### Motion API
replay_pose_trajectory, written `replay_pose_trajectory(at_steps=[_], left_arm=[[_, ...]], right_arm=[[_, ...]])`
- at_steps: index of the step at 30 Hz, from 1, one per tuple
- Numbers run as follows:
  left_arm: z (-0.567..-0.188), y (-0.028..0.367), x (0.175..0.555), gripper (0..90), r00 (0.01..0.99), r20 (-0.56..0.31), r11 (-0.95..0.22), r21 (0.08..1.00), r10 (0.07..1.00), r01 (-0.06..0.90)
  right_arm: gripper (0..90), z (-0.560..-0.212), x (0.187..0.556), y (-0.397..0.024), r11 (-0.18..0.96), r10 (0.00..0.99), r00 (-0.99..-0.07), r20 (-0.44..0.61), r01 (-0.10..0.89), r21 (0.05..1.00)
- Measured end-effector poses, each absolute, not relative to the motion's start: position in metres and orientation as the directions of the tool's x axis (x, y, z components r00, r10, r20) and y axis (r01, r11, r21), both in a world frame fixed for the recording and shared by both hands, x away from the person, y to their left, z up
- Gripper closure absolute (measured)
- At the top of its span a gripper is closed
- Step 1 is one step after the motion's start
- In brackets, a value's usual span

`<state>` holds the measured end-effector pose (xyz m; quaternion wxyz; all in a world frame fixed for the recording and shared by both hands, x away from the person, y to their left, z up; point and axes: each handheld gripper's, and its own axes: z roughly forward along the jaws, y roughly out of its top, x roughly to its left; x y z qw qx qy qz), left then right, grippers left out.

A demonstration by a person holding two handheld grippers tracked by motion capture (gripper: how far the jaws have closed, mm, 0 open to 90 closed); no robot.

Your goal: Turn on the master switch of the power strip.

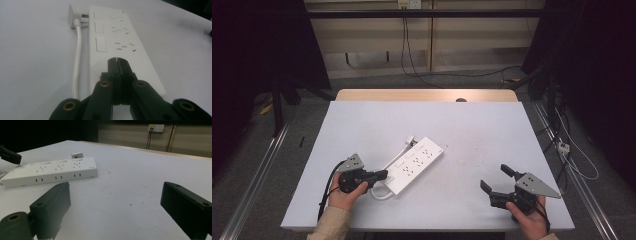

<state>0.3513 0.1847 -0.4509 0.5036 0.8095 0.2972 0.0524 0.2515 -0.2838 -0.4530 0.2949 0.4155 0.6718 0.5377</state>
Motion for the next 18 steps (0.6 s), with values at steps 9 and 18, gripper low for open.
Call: replay_pose_trajectory(at_steps=[9,18], left_arm=[[-0.4516,0.1833,0.3513,90.0,0.817,-0.210,-0.320,0.846,0.537,0.427],[-0.4526,0.1811,0.3518,90.0,0.820,-0.202,-0.329,0.844,0.535,0.423]], right_arm=[[8.5,-0.4529,0.2512,-0.2841,0.076,0.876,-0.480,0.051,0.242,0.967],[8.6,-0.4529,0.2509,-0.2847,0.075,0.876,-0.479,0.052,0.241,0.968]])
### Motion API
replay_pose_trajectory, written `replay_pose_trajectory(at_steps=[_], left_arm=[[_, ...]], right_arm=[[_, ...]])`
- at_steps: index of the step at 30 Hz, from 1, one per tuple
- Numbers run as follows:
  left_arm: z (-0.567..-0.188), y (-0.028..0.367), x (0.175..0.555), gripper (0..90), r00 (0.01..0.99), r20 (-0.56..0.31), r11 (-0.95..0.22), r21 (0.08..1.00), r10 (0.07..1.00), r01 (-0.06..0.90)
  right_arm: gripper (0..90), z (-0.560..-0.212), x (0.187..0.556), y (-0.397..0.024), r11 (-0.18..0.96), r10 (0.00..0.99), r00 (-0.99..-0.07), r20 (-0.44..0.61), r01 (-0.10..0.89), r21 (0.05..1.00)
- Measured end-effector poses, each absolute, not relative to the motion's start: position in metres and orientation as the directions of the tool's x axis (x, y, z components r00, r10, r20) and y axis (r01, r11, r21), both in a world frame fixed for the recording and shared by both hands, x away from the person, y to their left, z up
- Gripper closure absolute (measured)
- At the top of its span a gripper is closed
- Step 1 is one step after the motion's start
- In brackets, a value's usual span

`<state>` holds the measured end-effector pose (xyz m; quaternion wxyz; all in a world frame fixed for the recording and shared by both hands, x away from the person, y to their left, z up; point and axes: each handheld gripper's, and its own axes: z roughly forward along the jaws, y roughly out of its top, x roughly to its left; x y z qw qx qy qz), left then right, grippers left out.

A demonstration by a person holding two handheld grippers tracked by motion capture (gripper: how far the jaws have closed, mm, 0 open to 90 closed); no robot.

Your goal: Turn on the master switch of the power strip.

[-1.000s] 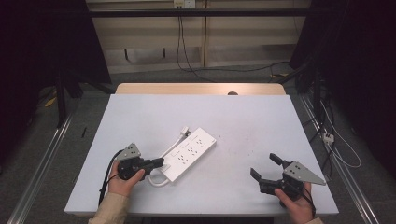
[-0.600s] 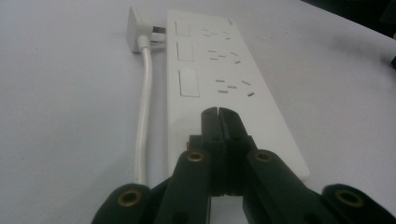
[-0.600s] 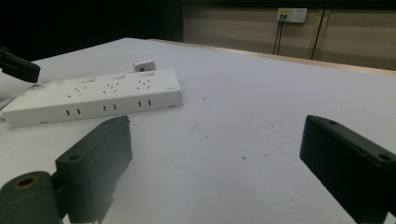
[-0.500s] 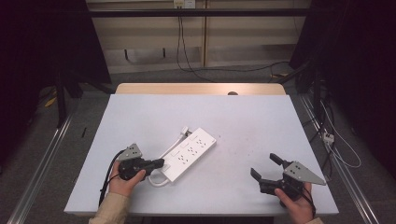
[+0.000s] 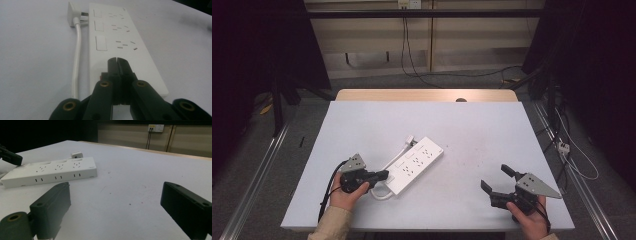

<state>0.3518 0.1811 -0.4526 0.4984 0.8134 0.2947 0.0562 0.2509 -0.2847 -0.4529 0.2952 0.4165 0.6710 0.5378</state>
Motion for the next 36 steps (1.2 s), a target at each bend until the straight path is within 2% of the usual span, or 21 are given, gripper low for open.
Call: replay_pose_trajectory(at_steps=[36], left_arm=[[-0.4549,0.1790,0.3519,90.0,0.819,-0.201,-0.340,0.837,0.537,0.428]], right_arm=[[8.6,-0.4534,0.2507,-0.2842,0.077,0.876,-0.480,0.050,0.242,0.967]])
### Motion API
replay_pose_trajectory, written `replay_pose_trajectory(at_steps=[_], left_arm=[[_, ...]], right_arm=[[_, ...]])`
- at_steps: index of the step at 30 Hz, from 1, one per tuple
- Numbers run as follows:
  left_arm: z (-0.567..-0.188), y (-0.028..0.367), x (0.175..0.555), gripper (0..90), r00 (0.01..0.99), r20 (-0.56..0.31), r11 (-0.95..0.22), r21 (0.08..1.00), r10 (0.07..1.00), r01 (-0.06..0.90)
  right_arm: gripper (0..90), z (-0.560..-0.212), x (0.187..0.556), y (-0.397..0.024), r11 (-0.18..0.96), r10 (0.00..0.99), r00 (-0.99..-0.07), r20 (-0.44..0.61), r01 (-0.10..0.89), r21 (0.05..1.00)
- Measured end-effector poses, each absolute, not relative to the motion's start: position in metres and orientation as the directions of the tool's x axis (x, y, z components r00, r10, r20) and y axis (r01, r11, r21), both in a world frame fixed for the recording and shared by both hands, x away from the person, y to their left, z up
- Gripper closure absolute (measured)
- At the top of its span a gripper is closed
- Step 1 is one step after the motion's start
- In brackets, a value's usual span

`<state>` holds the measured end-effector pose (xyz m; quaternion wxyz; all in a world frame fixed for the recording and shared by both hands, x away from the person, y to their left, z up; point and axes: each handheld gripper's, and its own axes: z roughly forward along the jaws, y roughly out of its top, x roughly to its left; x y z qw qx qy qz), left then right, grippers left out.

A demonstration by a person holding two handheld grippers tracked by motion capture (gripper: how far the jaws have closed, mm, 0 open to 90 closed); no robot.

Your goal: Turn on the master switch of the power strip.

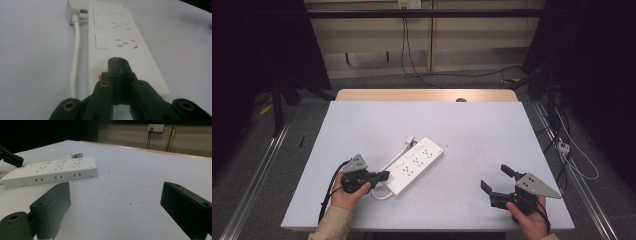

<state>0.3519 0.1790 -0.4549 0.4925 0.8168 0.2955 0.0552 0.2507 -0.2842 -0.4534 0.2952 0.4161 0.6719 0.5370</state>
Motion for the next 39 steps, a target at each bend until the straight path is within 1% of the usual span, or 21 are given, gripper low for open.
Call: replay_pose_trajectory(at_steps=[11,23,28,34,36,39], left_arm=[[-0.4547,0.1788,0.3516,90.0,0.819,-0.194,-0.347,0.836,0.539,0.426],[-0.4550,0.1774,0.3513,90.0,0.810,-0.209,-0.340,0.829,0.549,0.444],[-0.4537,0.1765,0.3496,90.0,0.809,-0.196,-0.355,0.823,0.554,0.443],[-0.4538,0.1770,0.3490,90.0,0.817,-0.204,-0.343,0.833,0.539,0.435],[-0.4537,0.1770,0.3489,90.0,0.813,-0.215,-0.331,0.834,0.541,0.441],[-0.4528,0.1789,0.3498,90.0,0.802,-0.208,-0.325,0.835,0.560,0.443]], right_arm=[[8.6,-0.4532,0.2505,-0.2839,0.077,0.876,-0.480,0.050,0.241,0.967],[8.6,-0.4532,0.2504,-0.2832,0.079,0.875,-0.483,0.048,0.238,0.968],[8.6,-0.4531,0.2502,-0.2825,0.080,0.875,-0.482,0.047,0.240,0.967],[8.6,-0.4522,0.2498,-0.2827,0.078,0.876,-0.481,0.045,0.234,0.969],[8.6,-0.4524,0.2501,-0.2831,0.076,0.877,-0.479,0.048,0.236,0.969],[8.6,-0.4525,0.2504,-0.2835,0.070,0.878,-0.476,0.054,0.239,0.969]])
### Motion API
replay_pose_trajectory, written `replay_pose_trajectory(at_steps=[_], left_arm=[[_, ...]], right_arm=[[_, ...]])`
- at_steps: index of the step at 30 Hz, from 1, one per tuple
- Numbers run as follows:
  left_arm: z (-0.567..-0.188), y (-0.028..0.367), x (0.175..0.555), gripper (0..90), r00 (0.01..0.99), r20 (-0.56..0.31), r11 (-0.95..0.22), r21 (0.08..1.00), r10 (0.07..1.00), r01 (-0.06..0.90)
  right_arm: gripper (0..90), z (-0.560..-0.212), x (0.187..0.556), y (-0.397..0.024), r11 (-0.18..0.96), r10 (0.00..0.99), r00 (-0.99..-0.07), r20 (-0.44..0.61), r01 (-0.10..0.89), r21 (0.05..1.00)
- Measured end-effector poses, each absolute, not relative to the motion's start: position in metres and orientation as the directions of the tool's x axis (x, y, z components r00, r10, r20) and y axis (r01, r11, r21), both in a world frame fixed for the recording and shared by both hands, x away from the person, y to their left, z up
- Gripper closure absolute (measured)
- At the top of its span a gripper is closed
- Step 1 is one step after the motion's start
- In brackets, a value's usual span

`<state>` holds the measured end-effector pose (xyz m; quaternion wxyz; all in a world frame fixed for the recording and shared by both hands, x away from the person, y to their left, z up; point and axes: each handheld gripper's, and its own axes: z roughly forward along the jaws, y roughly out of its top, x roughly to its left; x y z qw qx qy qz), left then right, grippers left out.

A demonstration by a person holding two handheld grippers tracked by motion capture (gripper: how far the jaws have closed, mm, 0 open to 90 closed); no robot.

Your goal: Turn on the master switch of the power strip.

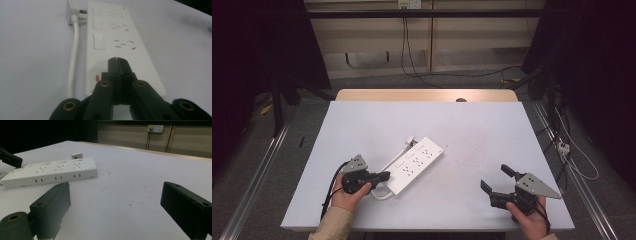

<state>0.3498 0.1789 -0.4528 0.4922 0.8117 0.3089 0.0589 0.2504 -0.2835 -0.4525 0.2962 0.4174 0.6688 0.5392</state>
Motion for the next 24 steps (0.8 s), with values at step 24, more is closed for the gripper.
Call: replay_pose_trajectory(at_steps=[24], left_arm=[[-0.4457,0.1757,0.3490,54.7,0.795,-0.248,-0.269,0.850,0.554,0.453]], right_arm=[[8.6,-0.4525,0.2514,-0.2823,0.077,0.875,-0.481,0.048,0.237,0.968]])
